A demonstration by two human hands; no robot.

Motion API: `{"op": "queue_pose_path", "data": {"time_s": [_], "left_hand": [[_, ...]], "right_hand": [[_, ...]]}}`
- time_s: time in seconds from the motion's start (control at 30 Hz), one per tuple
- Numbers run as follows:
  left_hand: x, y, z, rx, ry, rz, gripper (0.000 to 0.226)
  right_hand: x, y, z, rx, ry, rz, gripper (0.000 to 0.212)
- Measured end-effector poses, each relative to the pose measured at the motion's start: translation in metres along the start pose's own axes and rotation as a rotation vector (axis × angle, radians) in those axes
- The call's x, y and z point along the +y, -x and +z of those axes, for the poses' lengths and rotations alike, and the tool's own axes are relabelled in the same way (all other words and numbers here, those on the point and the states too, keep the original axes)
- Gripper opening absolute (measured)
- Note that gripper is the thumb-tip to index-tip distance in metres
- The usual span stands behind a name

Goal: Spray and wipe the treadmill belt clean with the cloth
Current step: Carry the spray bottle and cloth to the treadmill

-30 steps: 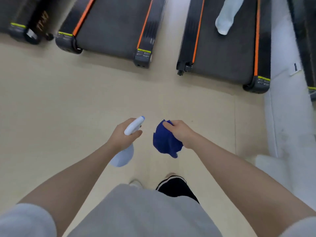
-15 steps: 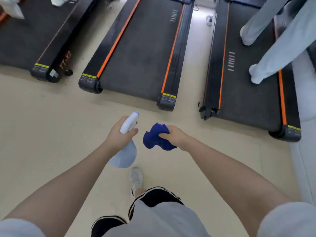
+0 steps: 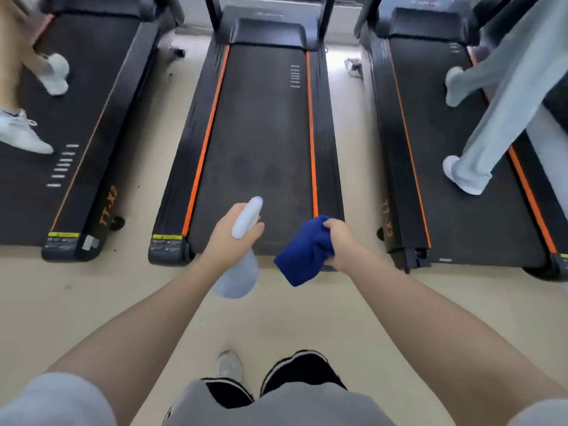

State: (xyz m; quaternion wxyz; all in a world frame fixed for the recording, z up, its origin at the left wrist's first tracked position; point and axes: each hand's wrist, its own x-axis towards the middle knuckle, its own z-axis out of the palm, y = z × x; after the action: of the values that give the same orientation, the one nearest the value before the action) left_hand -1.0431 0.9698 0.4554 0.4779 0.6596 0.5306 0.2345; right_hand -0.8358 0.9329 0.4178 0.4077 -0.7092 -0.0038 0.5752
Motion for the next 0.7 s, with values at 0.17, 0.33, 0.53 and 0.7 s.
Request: {"op": "queue_pose_path", "data": {"time_s": [0.17, 0.33, 0.53, 0.7], "left_hand": [[0.017, -0.110, -0.028, -0.085, -0.073, 0.069, 0.016], [0.035, -0.228, -0.041, -0.079, -0.049, 0.080, 0.025], [0.065, -0.348, -0.065, 0.025, 0.065, 0.066, 0.020], [0.089, -0.447, -0.086, 0.057, 0.076, 0.109, 0.020]], "right_hand": [[-0.060, -0.019, 0.040, -0.086, -0.244, -0.025, 0.014], [-0.152, -0.084, 0.080, -0.140, -0.293, -0.107, 0.013], [-0.253, -0.154, 0.122, -0.225, -0.112, -0.134, 0.098], [-0.320, -0.208, 0.165, -0.121, -0.035, -0.179, 0.062]]}}
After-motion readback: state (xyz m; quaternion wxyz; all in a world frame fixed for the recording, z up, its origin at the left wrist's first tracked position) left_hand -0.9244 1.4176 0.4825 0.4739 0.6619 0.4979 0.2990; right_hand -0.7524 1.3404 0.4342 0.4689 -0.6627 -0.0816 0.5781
